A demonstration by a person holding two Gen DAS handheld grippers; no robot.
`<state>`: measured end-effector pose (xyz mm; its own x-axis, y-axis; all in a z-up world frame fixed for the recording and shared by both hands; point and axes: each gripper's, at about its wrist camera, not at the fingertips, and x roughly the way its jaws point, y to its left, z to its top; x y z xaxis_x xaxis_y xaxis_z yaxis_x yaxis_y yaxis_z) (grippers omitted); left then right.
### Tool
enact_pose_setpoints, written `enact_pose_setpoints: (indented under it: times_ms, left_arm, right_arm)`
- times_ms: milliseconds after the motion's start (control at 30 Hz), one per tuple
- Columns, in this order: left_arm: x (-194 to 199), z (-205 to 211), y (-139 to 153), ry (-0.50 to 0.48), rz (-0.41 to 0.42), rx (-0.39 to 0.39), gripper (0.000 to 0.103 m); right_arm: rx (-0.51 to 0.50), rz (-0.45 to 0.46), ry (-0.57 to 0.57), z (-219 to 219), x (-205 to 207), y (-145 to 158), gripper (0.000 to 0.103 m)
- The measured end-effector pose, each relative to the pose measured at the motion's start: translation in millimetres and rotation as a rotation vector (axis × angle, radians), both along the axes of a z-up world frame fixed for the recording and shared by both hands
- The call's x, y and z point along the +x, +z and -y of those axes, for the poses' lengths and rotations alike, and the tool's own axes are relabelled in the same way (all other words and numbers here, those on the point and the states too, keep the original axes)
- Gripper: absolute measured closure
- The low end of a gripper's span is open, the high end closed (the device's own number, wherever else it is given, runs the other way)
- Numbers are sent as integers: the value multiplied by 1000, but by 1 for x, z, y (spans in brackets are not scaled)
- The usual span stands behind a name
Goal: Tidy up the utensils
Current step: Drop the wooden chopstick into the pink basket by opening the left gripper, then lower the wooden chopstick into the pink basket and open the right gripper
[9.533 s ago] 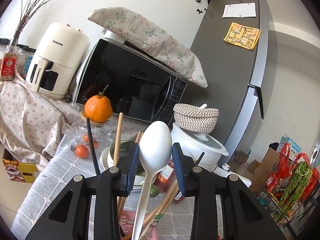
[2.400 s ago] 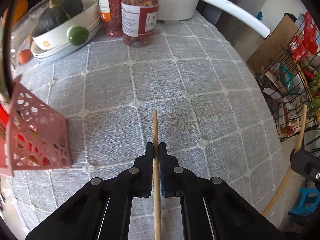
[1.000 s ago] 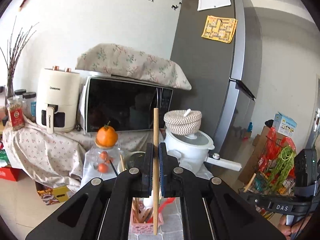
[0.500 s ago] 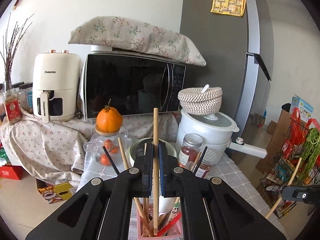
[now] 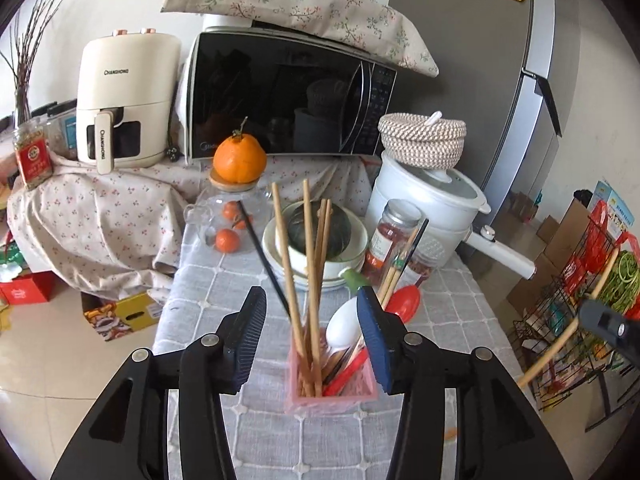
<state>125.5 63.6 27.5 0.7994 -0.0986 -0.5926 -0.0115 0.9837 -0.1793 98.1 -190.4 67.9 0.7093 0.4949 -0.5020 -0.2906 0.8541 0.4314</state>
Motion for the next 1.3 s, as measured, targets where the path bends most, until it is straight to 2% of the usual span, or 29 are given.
enact_pose_setpoints:
  times_ms: [133, 267, 367, 500, 667, 1000, 1100, 1200, 1300]
  left_arm:
    - [-21, -13, -11, 47, -141, 49, 41]
    - [-43, -33, -33, 71, -242, -20, 38]
    - [-48, -44, -50, 88, -293, -34, 37]
    - [-48, -54, -63, 100, -326, -26, 37]
    - [-47, -61, -65, 101, -329, -36, 37]
    - [-44, -46, -71, 52, -352, -17, 37]
    - [-45, -40, -71, 40, -350, 6, 37]
    - [-46, -34, -71, 34, -348, 22, 32]
    - [-48, -27, -69, 34, -342, 30, 27]
  right_arm:
    - [12, 47, -11, -11, 3, 20, 98]
    - [34, 74, -29, -27, 16, 33, 98]
    - [31, 104, -31, -45, 24, 37, 98]
    - [-10, 119, -29, -69, 35, 33, 98]
    - [-57, 94, -38, -92, 52, 12, 98]
    - [-62, -29, -40, -111, 80, -38, 97]
    - [-10, -75, -37, -104, 82, -42, 89]
    - [5, -61, -61, -89, 75, -31, 61]
    - [-13, -44, -82, -71, 64, -17, 54]
